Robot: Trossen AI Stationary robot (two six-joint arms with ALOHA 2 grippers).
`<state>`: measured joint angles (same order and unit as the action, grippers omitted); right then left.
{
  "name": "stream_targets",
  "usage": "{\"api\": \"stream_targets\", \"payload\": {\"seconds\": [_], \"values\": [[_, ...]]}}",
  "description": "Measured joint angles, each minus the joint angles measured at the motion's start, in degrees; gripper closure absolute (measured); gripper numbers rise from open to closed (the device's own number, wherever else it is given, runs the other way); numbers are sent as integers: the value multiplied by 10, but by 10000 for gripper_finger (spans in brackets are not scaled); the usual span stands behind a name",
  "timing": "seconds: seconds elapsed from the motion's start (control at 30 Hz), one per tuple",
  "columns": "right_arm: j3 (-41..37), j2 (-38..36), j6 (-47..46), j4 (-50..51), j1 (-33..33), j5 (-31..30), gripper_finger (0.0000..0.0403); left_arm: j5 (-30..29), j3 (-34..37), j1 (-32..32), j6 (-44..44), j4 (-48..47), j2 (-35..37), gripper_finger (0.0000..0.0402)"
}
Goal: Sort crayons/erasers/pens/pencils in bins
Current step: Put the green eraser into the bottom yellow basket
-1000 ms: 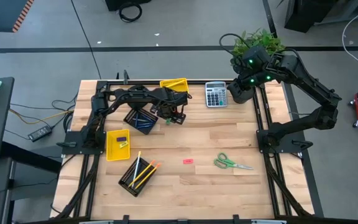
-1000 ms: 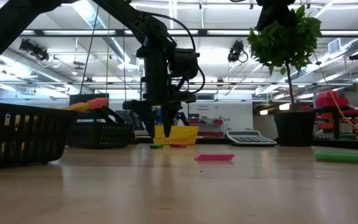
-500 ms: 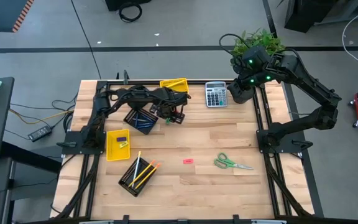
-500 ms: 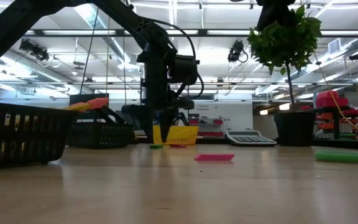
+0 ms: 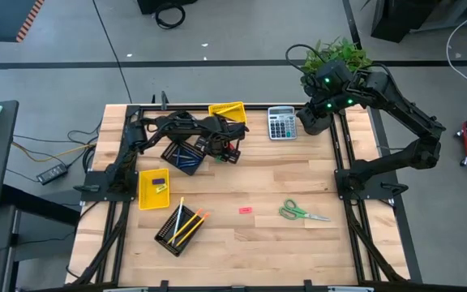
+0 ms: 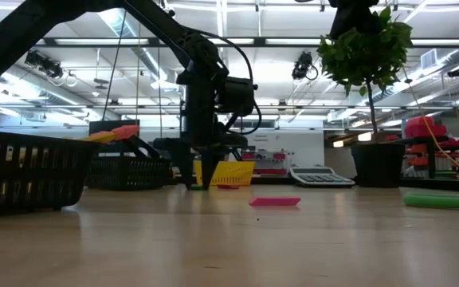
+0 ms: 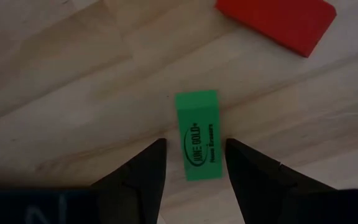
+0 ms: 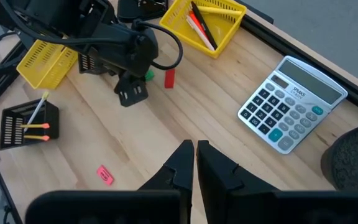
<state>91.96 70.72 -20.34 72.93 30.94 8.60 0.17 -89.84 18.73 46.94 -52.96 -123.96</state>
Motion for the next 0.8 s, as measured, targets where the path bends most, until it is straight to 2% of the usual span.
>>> {"api": "stream_targets", "payload": {"seconds": [0.8], "values": [[0,0,15,1,0,0,377,-2,1,-6,0,3,-2,230]]}}
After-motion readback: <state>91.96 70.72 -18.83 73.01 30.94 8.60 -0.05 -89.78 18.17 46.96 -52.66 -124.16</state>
